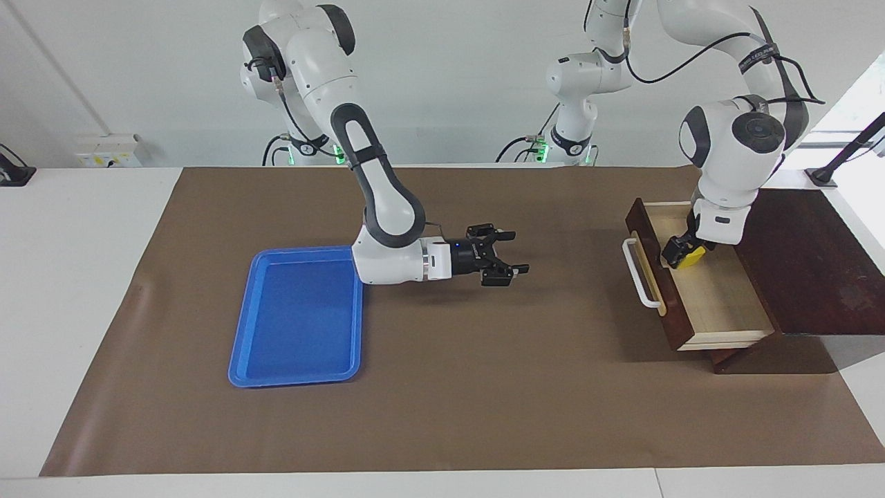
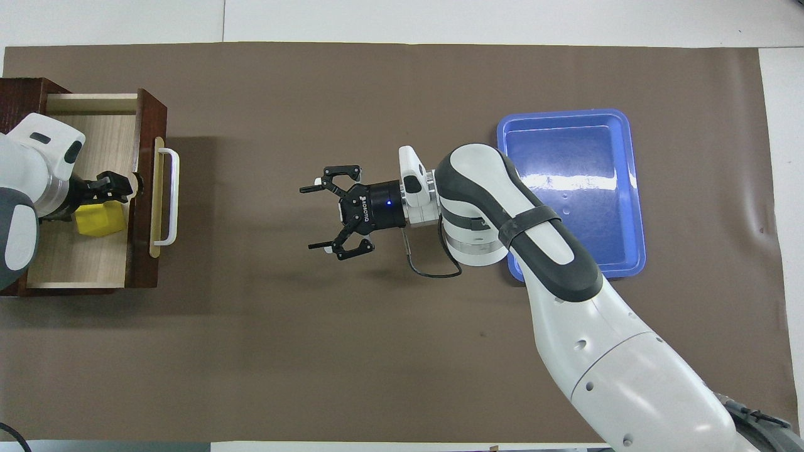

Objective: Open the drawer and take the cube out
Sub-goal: 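Grasp the yellow cube in the drawer with the left gripper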

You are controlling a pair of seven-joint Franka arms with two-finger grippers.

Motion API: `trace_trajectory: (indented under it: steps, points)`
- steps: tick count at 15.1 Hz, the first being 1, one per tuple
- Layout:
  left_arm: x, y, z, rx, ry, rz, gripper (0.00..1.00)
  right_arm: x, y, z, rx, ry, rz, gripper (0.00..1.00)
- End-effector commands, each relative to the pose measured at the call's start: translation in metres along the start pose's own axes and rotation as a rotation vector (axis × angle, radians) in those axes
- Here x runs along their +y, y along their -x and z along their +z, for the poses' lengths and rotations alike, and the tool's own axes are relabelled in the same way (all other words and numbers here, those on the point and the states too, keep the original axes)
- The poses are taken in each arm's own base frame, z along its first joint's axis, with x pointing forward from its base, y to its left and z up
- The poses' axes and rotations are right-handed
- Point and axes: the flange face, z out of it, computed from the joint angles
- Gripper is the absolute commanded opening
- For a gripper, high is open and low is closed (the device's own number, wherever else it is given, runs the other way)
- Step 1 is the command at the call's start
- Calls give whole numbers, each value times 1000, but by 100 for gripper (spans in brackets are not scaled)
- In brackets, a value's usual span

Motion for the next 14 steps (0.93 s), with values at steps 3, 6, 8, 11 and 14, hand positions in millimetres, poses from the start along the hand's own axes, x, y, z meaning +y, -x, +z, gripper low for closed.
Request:
trace_trajectory:
  steps: [3, 6, 8, 11, 14]
  points:
    - [-3, -2, 1, 18, -15, -9, 13, 5, 1, 16, -22, 48, 37, 100]
    - [-6, -4, -1, 13, -18, -12, 0, 9, -3, 20, -38, 65, 62, 100]
    - [-5, -11, -8, 4, -24, -17, 0, 11, -5, 19, -51, 81, 85, 100]
    - [-5, -35, -50, -29, -46, -38, 0, 16, -11, 20, -52, 89, 87, 100]
    - [-7, -43, -116, -56, -52, -72, 0, 16, -12, 21, -51, 88, 87, 100]
